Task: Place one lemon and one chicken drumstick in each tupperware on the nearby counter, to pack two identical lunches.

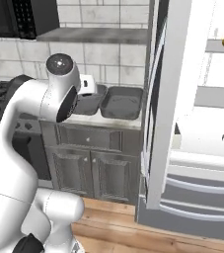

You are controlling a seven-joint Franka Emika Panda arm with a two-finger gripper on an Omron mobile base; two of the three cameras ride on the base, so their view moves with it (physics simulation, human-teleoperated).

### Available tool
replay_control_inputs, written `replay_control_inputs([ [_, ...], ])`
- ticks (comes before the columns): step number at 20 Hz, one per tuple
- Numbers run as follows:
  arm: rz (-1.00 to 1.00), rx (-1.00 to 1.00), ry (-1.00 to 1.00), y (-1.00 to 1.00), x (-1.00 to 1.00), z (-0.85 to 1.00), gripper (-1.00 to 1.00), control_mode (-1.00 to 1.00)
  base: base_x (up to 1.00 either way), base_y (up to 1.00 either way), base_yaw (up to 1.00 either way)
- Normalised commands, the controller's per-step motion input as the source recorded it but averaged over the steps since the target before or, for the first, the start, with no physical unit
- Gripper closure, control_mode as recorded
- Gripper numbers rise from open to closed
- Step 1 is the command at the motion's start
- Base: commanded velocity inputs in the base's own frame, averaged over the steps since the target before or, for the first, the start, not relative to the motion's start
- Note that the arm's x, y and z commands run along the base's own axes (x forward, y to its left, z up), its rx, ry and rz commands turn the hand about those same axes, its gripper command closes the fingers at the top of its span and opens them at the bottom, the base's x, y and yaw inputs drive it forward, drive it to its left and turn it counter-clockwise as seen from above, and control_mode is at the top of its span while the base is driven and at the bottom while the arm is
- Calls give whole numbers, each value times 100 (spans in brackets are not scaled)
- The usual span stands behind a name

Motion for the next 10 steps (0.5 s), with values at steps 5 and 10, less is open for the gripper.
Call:
replay_control_inputs([
  [5,0,0,0,0,0,0,100,100,35,50,0],
  [10,0,0,0,0,0,0,100,100,74,1,-2],
])
